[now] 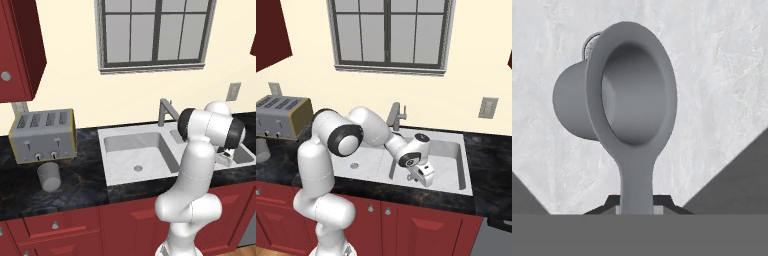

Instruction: Move any existing items from the left basin to the right basin for drying. Then move the glass cup from the counter to the left basin of the sink for washing.

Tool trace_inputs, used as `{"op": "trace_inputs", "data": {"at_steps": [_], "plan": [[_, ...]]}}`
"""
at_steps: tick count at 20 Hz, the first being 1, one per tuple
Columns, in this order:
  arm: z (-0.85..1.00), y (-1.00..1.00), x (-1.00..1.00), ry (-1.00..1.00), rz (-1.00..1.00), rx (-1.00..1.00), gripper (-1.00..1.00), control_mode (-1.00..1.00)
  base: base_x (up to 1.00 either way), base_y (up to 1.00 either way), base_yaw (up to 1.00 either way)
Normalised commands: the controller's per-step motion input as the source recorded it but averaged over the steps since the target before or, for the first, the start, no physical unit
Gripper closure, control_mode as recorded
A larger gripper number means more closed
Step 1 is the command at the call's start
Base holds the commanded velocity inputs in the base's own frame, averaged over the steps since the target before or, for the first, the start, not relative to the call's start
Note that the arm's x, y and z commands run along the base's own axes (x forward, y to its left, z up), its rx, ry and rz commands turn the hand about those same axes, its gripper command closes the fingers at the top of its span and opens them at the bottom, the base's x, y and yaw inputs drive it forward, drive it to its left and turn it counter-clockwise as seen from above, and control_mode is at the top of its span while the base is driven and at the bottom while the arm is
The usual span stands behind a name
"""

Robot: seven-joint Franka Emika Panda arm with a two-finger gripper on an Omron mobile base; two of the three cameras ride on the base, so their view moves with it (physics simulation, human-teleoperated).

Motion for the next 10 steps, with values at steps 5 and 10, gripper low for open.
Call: {"op": "trace_inputs", "data": {"at_steps": [5, 10], "plan": [[-0.13, 0.00, 0.00, 0.00, 0.04, 0.01, 1.00, -1.00, 0.00, 0.00, 0.00], [-0.20, 0.00, 0.00, 0.00, 0.04, 0.01, 1.00, -1.00, 0.00, 0.00, 0.00]]}}
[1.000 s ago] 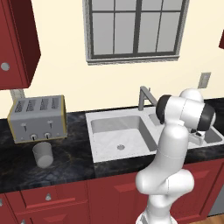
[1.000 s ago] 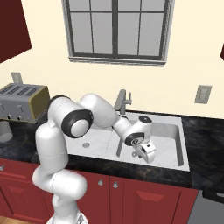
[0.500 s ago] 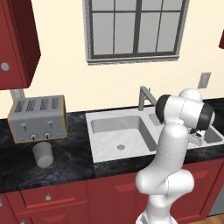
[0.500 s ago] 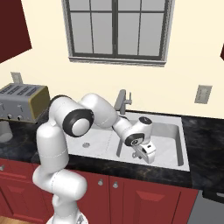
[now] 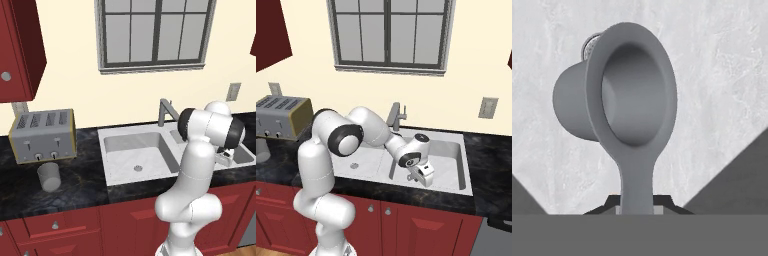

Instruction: Move any existing items from the left basin to the right basin for drying. Then move the glass cup from the counter to the left basin of the sink for washing.

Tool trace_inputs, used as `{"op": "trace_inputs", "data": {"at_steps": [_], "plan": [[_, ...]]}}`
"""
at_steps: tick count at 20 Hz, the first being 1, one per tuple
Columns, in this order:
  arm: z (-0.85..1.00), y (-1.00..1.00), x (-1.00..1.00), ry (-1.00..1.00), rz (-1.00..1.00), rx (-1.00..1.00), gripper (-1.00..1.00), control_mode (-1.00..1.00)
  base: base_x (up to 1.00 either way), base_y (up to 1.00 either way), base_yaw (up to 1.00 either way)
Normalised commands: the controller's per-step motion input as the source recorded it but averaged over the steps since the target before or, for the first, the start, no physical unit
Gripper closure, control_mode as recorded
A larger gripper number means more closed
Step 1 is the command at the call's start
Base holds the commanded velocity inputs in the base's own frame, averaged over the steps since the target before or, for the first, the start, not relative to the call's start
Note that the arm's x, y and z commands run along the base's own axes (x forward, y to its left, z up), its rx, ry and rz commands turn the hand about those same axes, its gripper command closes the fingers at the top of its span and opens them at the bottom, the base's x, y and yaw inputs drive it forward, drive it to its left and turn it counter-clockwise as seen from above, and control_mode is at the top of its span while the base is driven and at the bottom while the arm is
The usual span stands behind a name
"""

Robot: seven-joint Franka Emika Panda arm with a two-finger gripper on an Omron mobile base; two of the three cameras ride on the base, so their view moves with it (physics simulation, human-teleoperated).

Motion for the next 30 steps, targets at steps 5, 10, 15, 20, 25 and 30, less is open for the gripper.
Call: {"op": "trace_inputs", "data": {"at_steps": [5, 10, 15, 20, 25, 30], "plan": [[-0.24, 0.00, 0.00, -0.02, 0.04, 0.02, 1.00, -1.00, 0.00, 0.00, 0.00], [-0.26, 0.00, 0.00, -0.01, 0.04, 0.01, -1.00, -1.00, 0.00, 0.00, 0.00], [-0.06, 0.00, 0.00, -0.05, 0.04, 0.03, -1.00, -1.00, 0.00, 0.00, 0.00], [0.01, 0.00, -0.02, -0.09, 0.01, 0.02, -1.00, -1.00, 0.00, 0.00, 0.00], [0.16, 0.00, -0.17, -0.10, 0.00, 0.00, -1.00, -1.00, 0.00, 0.00, 0.00], [0.26, 0.01, -0.08, -0.03, 0.00, 0.00, -1.00, -1.00, 0.00, 0.00, 0.00]]}}
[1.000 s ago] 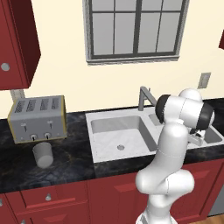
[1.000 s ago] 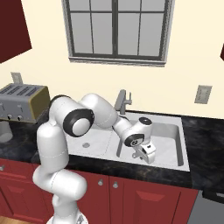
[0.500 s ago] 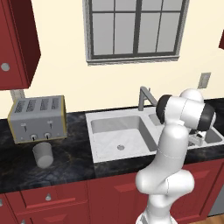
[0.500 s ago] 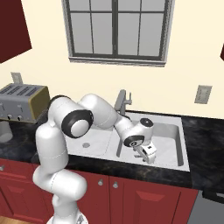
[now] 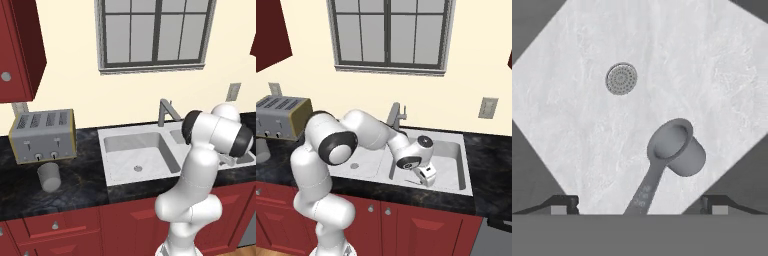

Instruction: Move any existing items from the left basin to the right basin for drying. Then move the glass cup from the counter to the left basin of the sink for washing.

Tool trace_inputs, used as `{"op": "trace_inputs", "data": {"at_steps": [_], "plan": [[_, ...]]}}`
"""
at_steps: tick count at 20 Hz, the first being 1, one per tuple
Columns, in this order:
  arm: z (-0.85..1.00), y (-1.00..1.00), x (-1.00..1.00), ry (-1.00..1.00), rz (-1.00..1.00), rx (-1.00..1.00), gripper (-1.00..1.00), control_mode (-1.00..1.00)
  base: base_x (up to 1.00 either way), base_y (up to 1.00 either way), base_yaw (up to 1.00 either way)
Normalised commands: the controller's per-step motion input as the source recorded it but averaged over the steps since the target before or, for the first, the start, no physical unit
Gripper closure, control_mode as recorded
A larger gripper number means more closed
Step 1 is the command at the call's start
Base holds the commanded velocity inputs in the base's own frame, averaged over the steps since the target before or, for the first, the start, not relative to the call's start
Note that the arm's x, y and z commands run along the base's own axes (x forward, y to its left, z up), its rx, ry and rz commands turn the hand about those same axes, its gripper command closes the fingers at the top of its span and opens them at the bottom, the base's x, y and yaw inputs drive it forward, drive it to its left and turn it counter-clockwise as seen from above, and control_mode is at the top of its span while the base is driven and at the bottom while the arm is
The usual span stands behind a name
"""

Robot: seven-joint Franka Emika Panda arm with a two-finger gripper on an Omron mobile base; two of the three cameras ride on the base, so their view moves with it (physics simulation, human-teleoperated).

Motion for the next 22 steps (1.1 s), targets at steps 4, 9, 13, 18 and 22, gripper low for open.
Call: {"op": "trace_inputs", "data": {"at_steps": [4, 9, 13, 18, 22], "plan": [[0.32, 0.05, -0.02, 0.00, 0.00, -0.01, -1.00, -1.00, 0.00, 0.00, 0.00], [0.36, 0.03, 0.00, 0.00, 0.00, -0.03, -1.00, -1.00, 0.00, 0.00, 0.00], [0.37, 0.05, -0.02, 0.00, 0.00, -0.04, -1.00, -1.00, 0.00, 0.00, 0.00], [0.40, 0.02, -0.06, 0.00, 0.00, -0.05, -1.00, -1.00, 0.00, 0.00, 0.00], [0.43, 0.06, -0.15, -0.02, 0.00, -0.05, -1.00, -1.00, 0.00, 0.00, 0.00]]}}
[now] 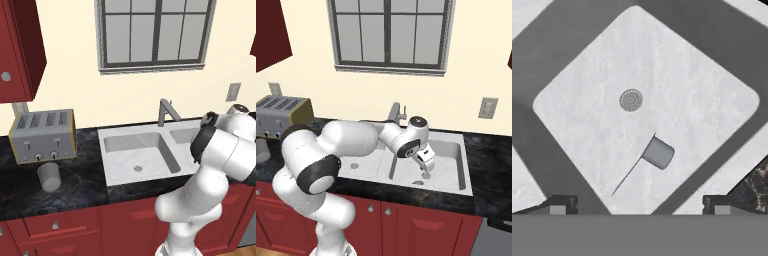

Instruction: Move any existing items from the left basin to the right basin for drying. Then move the glass cup from the counter to the left basin of the sink for washing.

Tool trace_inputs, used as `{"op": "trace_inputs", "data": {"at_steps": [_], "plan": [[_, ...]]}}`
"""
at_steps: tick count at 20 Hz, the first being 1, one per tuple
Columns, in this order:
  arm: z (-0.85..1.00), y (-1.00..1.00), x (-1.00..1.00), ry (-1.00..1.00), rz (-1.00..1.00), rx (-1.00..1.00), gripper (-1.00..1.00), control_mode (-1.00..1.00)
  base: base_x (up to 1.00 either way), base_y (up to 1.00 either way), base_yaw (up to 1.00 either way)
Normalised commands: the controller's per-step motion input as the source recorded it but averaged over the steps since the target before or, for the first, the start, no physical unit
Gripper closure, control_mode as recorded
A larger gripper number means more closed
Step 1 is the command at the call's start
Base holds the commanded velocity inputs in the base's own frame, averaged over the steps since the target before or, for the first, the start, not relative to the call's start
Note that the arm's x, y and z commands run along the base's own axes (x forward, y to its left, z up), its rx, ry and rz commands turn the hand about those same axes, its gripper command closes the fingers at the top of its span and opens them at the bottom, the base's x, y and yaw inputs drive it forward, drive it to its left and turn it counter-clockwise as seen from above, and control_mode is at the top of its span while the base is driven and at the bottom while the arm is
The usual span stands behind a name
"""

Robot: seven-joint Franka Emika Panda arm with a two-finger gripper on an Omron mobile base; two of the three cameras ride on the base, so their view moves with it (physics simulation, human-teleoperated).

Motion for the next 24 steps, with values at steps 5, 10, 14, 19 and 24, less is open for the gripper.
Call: {"op": "trace_inputs", "data": {"at_steps": [5, 10, 14, 19, 24], "plan": [[0.44, 0.08, -0.22, -0.02, 0.00, -0.05, -1.00, -1.00, 0.00, 0.00, 0.00], [0.40, 0.13, -0.26, -0.01, 0.00, -0.05, -1.00, -1.00, 0.00, 0.00, 0.00], [0.36, 0.18, -0.28, -0.01, 0.00, -0.04, -1.00, -1.00, 0.00, 0.00, 0.00], [0.40, 0.22, -0.28, -0.02, 0.00, -0.04, -1.00, -1.00, 0.00, 0.00, 0.00], [0.40, 0.23, -0.31, -0.03, 0.00, -0.04, -1.00, -1.00, 0.00, 0.00, 0.00]]}}
